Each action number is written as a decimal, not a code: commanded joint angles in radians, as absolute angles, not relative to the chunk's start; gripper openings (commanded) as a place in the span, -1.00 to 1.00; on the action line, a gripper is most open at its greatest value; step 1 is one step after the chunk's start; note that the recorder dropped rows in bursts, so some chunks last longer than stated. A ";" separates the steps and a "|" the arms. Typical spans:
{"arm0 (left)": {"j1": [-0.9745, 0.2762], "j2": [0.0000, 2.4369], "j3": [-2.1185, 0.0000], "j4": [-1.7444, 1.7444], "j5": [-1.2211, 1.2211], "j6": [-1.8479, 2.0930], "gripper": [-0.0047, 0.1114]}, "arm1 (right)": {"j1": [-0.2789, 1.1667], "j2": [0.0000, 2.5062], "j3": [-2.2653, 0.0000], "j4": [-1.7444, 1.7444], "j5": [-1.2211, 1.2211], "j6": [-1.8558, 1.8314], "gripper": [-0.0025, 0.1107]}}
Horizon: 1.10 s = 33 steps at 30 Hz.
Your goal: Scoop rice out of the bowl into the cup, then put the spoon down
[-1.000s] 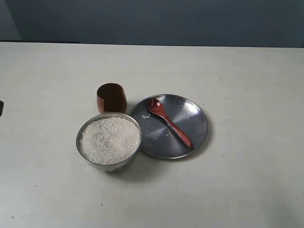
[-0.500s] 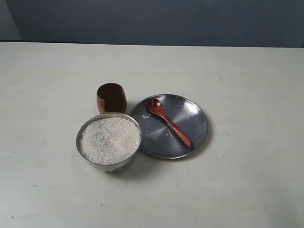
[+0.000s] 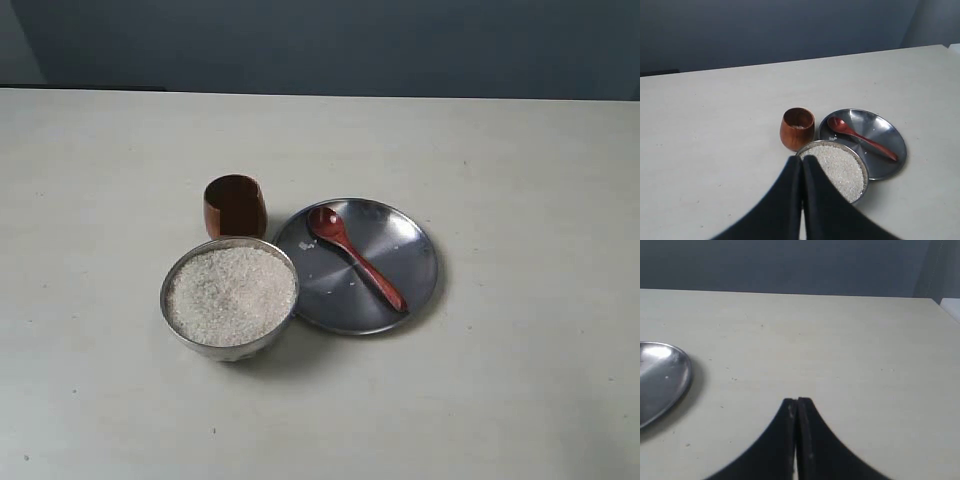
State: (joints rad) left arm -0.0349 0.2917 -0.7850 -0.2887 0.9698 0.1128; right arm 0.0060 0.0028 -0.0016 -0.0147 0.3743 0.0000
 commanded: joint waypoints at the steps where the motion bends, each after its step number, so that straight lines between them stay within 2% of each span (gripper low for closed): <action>1: -0.032 0.262 -0.783 -0.286 0.965 0.112 -0.91 | 0.000 0.000 0.000 -0.014 0.360 -0.006 -0.96; 5: -0.032 0.255 -0.781 -0.173 0.896 0.205 -0.91 | 0.000 0.000 0.000 -0.014 0.360 -0.006 -0.96; 7: -0.032 0.252 -0.758 -0.120 0.778 0.205 -0.91 | 0.000 0.000 0.000 -0.014 0.360 -0.006 -0.96; 10: -0.032 0.219 -0.646 -0.096 0.603 0.205 -0.91 | 0.000 0.000 0.000 -0.014 0.360 -0.006 -0.96; 18: -0.032 0.086 -0.327 -0.083 0.388 0.203 -0.91 | 0.000 0.000 0.000 -0.014 0.360 -0.006 -0.96; 33: -0.032 0.000 -0.093 -0.049 0.358 0.201 -0.91 | 0.000 0.000 0.000 -0.014 0.360 -0.006 -0.96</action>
